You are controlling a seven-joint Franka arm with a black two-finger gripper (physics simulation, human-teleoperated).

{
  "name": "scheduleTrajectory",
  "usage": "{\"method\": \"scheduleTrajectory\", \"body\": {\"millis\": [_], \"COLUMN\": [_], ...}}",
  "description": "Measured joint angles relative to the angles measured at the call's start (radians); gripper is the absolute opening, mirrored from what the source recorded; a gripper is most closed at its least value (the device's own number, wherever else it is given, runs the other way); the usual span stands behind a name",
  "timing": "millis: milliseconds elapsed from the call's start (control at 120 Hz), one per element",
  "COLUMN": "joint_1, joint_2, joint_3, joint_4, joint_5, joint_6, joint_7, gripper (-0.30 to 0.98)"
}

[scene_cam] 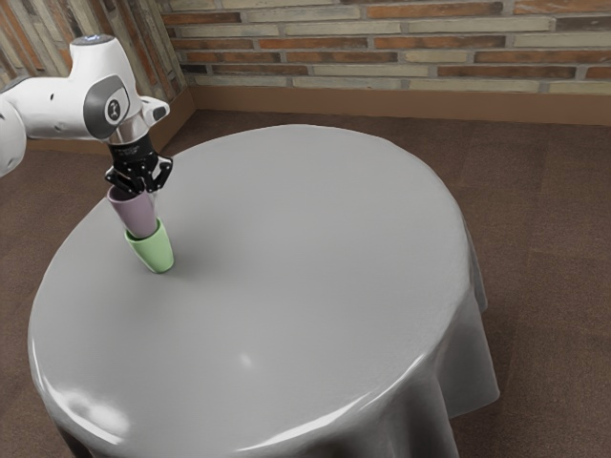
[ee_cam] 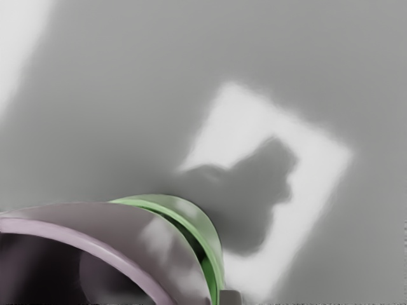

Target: Place the right cup onto the left cup

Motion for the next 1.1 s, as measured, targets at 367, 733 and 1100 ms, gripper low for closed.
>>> {"method": "scheduleTrajectory", "body": {"millis": [367,733,1100], "joint_1": [0.000,-0.002,-0.050], "joint_2": [0.000,-0.038,-0.114], "joint_3": [0.000,0.002,-0.079], "joint_4": [-0.006,0.039,0.230], "joint_5": [-0.034,-0.026,0.009], "joint_6": [0.002,-0.017,-0.182], "joint_7": [0.005,0.012,0.175], "gripper": [0.32,0.61,0.66]}}
